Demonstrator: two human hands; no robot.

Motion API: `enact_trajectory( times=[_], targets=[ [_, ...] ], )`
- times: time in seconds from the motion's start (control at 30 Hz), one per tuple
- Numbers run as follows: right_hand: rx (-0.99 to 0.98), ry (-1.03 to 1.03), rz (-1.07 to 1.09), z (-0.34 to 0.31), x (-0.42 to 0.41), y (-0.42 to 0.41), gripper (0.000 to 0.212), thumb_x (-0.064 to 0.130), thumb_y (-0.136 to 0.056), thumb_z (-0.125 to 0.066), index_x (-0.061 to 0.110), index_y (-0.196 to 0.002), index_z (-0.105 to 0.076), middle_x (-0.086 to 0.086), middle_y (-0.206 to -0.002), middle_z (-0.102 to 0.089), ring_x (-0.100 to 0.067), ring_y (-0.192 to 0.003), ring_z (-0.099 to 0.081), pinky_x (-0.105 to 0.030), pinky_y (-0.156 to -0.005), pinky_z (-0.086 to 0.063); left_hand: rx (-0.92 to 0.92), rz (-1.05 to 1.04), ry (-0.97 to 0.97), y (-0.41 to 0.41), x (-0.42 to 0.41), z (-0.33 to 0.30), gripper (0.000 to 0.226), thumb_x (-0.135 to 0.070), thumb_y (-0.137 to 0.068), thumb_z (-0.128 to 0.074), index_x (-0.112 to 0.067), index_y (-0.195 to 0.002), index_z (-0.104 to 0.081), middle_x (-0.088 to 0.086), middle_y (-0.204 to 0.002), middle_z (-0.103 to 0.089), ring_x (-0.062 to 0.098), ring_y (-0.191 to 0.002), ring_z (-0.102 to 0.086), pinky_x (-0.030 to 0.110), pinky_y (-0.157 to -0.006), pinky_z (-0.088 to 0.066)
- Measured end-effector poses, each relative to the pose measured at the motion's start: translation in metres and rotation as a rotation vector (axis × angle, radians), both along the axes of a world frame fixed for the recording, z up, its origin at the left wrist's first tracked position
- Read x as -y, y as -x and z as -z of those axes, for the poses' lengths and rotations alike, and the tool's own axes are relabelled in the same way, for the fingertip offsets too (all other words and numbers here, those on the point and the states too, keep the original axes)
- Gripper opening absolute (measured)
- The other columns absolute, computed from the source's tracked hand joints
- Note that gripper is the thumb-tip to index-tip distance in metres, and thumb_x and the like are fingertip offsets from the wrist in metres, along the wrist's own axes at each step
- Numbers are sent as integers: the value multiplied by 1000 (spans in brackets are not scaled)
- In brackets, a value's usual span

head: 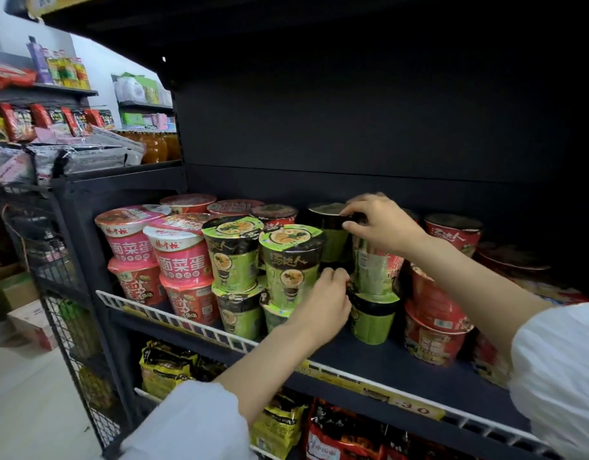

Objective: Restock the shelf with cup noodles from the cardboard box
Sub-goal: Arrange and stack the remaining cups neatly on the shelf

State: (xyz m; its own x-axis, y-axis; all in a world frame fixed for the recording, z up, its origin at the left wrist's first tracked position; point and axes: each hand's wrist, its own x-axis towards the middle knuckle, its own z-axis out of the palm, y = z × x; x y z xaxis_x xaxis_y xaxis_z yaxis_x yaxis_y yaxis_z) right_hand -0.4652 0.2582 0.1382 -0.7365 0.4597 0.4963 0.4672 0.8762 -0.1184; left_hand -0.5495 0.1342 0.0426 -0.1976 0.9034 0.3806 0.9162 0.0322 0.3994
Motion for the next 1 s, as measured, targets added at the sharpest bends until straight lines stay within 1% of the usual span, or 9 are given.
enact_trajectory(
  times=[0.13, 0.2, 0.33, 0.43, 0.5, 0.63, 0.8, 0.9, 1.0],
  targets=[
    [57, 45, 36, -12, -32, 5, 37, 33, -92, -52, 19, -126, -57, -4, -126, -59, -22, -114, -54, -37, -95, -47, 186, -136, 29, -13, -50, -8, 43, 1, -95, -38, 0, -137, -32, 15, -137, -34, 28, -127, -40, 29, -104, -31],
    [123, 60, 26, -17, -47, 10, 42, 33, -93, -51, 20, -134, -49, -4, -137, -51, -23, -124, -47, -33, -100, -41, 295, -224, 34, -10, -69, -8, 45, 3, -93, -38, 1, -138, -31, 16, -140, -33, 29, -131, -37, 30, -108, -29],
    [243, 148, -48, -23, -69, 28, 49, 31, -96, -50, 22, -143, -36, -3, -148, -37, -22, -134, -37, -28, -103, -32, 503, -389, 69, 3, -97, 0, 48, 0, -95, -36, -1, -142, -30, 16, -145, -33, 28, -136, -33, 31, -110, -26],
    [353, 141, -89, -24, -85, 48, 56, 33, -95, -53, 21, -146, -32, -4, -151, -33, -23, -138, -33, -31, -108, -28, 516, -464, 128, 11, -111, 9, 42, 0, -96, -32, 1, -137, -39, 18, -142, -38, 31, -131, -39, 32, -105, -32],
    [439, 129, -107, -23, -93, 61, 61, 34, -92, -57, 20, -147, -32, -4, -151, -35, -24, -137, -34, -30, -107, -29, 477, -509, 161, 13, -121, 12, 34, -1, -95, -33, 4, -125, -48, 21, -134, -41, 35, -123, -43, 35, -101, -34],
    [537, 100, -129, -21, -106, 74, 60, 30, -91, -61, 21, -145, -36, -2, -148, -41, -24, -132, -41, -27, -98, -34, 258, -557, 247, 16, -137, 11, 39, -11, -99, -28, 0, -124, -55, 18, -130, -50, 34, -121, -47, 38, -98, -40],
    [435, 114, -132, -18, -120, 77, 54, 21, -88, -65, 23, -139, -47, -3, -138, -53, -24, -125, -49, -28, -97, -39, 41, -540, 332, 22, -147, 5, 37, -5, -99, -31, -5, -118, -62, 14, -127, -59, 29, -119, -55, 34, -90, -46],
    [413, 138, -155, -17, -123, 78, 51, 21, -87, -66, 21, -136, -51, -4, -137, -54, -23, -125, -50, -23, -91, -36, -83, -509, 266, 25, -151, 5, 34, -4, -98, -33, -6, -117, -62, 13, -127, -59, 31, -119, -54, 33, -83, -45],
    [421, 145, -175, -17, -124, 79, 52, 22, -85, -68, 23, -134, -52, -5, -136, -55, -23, -123, -51, -24, -93, -38, -202, -451, 212, 24, -155, 3, 33, -2, -97, -34, -3, -113, -62, 15, -125, -59, 33, -118, -54, 32, -78, -41]
  ],
)
